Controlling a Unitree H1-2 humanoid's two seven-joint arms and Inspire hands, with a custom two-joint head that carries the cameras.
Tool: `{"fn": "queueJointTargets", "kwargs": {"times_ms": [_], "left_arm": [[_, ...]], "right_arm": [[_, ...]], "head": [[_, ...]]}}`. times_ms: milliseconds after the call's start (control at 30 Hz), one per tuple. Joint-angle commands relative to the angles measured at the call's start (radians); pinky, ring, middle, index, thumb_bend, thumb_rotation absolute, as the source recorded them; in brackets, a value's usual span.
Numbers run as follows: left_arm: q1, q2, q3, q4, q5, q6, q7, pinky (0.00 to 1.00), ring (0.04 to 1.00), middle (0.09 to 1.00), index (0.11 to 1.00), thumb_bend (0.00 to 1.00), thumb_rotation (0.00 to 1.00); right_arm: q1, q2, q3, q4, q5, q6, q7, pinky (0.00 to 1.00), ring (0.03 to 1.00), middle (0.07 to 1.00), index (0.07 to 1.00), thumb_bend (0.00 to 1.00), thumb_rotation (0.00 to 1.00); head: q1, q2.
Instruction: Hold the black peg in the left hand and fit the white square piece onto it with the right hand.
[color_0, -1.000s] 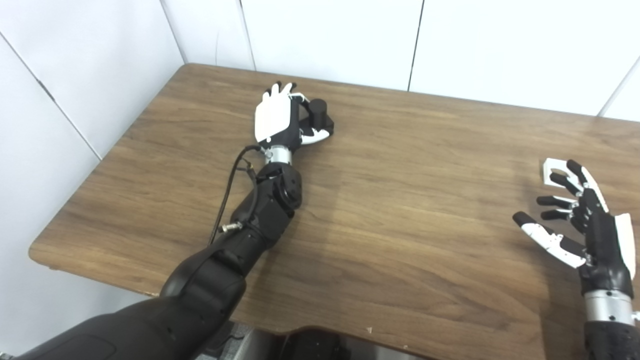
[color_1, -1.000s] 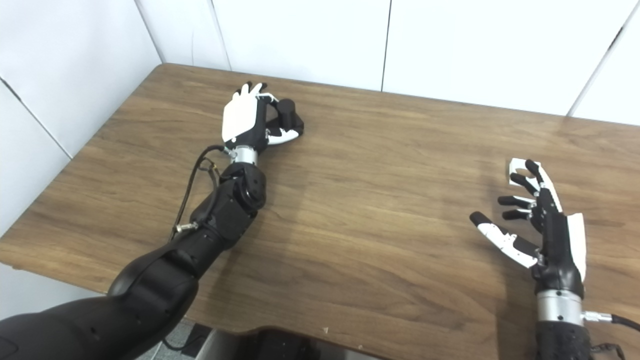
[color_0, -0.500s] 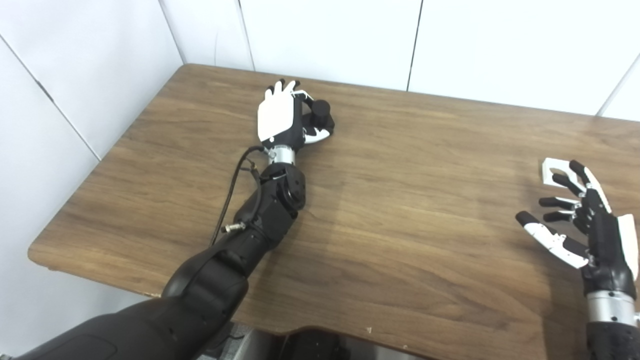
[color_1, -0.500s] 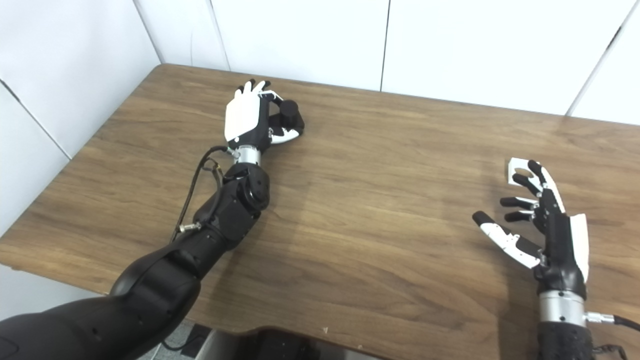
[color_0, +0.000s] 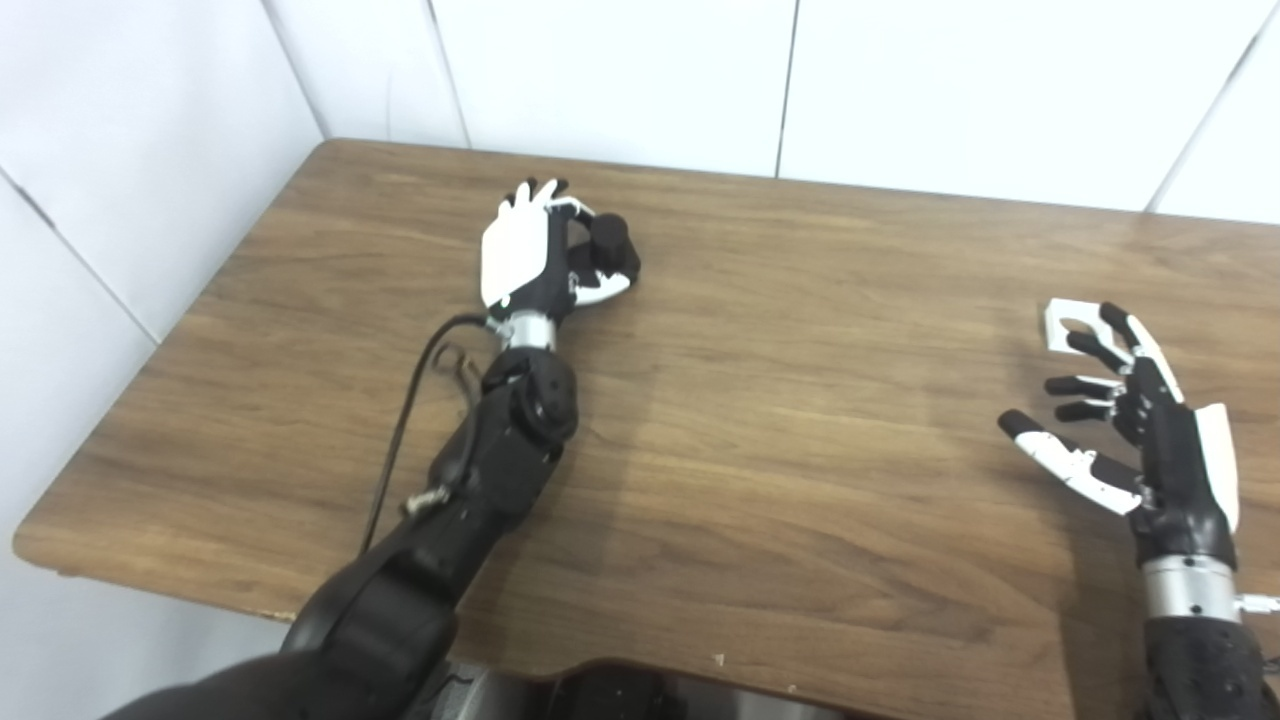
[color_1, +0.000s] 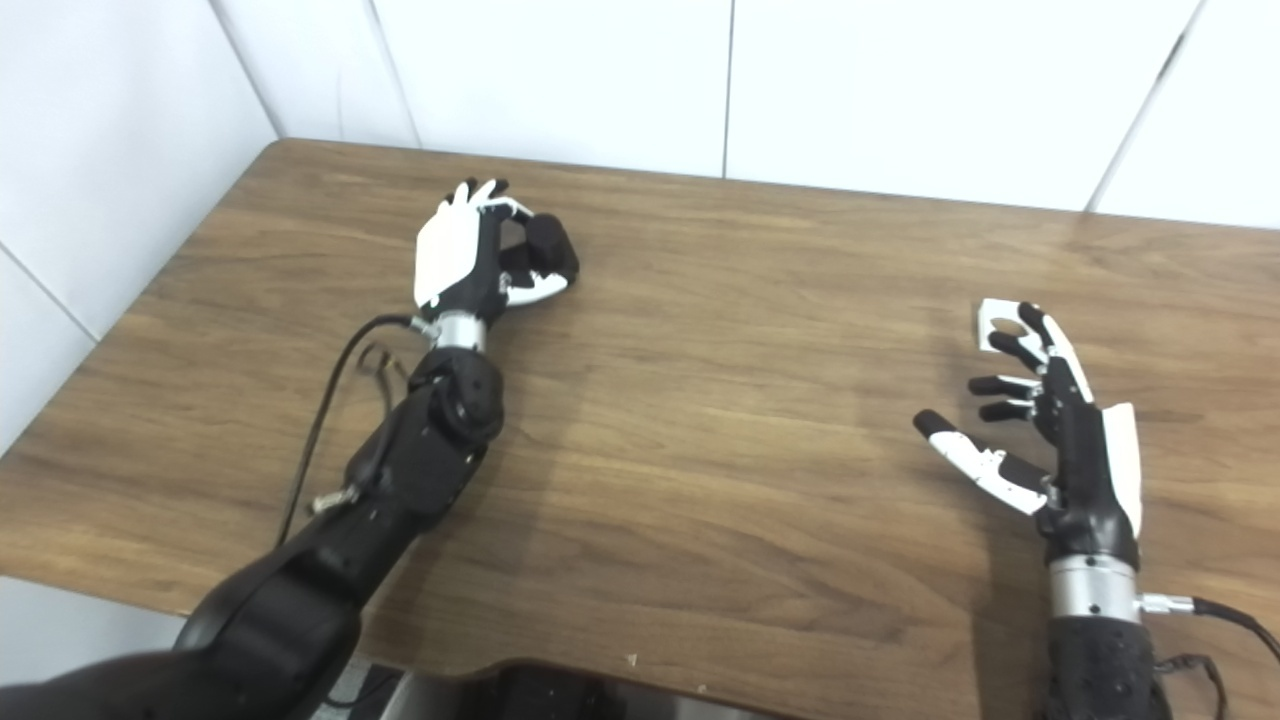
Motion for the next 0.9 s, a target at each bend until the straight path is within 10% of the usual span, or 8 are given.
{"fn": "queueJointTargets", "kwargs": {"times_ms": [0,867], "left_arm": [[0.035,-0.021,-0.024,-0.035,-0.020,-0.030,-0.060,1.00,0.988,0.913,0.484,0.51,0.09],[0.270,-0.088,-0.153,-0.405,0.049,-0.015,-0.266,1.00,1.000,0.947,0.489,0.51,0.09]], "right_arm": [[-0.018,0.001,-0.002,-0.032,-0.007,-0.012,-0.009,0.54,0.646,0.815,0.913,0.70,0.24],[-0.036,0.009,0.007,-0.041,-0.010,0.000,-0.007,0.53,0.649,0.810,0.906,0.71,0.27]], "head": [[-0.001,0.001],[-0.079,0.015]]}}
